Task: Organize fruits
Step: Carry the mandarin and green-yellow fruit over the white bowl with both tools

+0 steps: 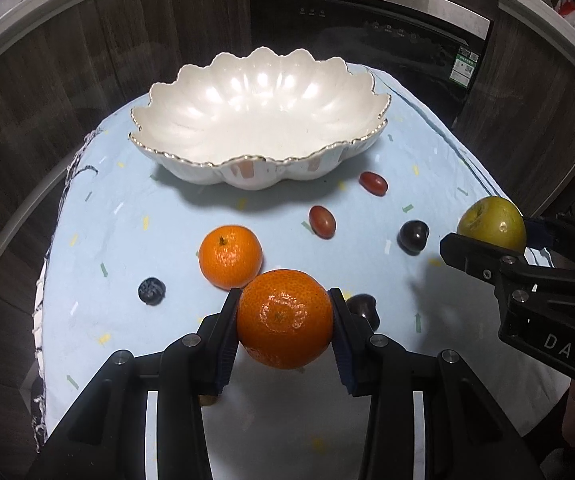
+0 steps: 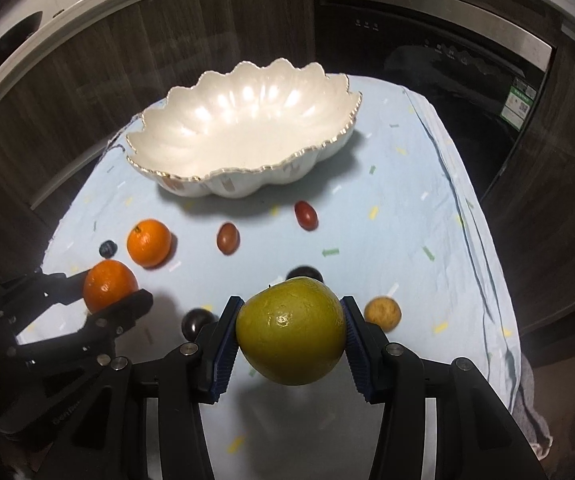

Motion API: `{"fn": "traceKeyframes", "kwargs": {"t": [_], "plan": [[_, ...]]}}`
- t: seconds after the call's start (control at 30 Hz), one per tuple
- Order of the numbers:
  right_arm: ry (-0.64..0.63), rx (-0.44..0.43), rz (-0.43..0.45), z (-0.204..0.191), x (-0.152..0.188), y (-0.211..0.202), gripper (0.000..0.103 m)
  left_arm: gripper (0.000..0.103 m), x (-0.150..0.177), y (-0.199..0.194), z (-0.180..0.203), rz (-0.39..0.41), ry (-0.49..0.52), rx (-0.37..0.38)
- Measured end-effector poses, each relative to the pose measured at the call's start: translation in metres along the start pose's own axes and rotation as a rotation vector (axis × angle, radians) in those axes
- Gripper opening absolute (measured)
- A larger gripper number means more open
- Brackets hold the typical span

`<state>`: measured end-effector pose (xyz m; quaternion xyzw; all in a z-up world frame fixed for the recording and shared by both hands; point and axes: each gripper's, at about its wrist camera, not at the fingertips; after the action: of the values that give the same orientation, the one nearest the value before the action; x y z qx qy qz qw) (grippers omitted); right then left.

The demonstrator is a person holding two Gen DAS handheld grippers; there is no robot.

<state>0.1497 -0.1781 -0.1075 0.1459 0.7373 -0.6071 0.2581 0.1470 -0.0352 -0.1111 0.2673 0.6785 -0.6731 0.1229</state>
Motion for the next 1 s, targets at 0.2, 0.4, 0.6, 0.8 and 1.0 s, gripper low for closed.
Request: {"fn": "traceKeyframes", "kwargs": {"t": [0.2,0.4,0.6,0.8,1.0], "plan": [[-0.011,-0.012,0.016,0.000,-0.013,-0.001,0.049,0.041,-0.012,-0.001,-0.003,0.009,-0.005,-0.008],[-0.010,-0.013,0.038,0.003,-0.026,-0.003,0.049,0.041,-0.024,-0.003,-0.008,0.003,-0.020,-0.009],[-0.011,-0.007,0.063,0.004,-0.043,-0.004,0.049,0.041,-0.038,-0.006,-0.017,0.015,-0.046,-0.009],[-0.036,0.010,0.107,0.002,-0.066,-0.008,0.049,0.041,-0.060,-0.007,-0.027,0.043,-0.062,-0.023],[-0.043,0.007,0.129,0.003,-0.090,-0.004,0.049,0.041,-0.087,-0.002,-0.040,0.054,-0.082,-0.019]]}}
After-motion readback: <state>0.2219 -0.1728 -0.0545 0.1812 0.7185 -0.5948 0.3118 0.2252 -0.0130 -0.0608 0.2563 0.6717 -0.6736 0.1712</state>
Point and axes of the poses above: each gripper's, at about its wrist camera, not at the fingertips, and y roughly the way its jaws point, z to its right, x to its underside, and after that the axes turned 5 degrees about -x, right-handed
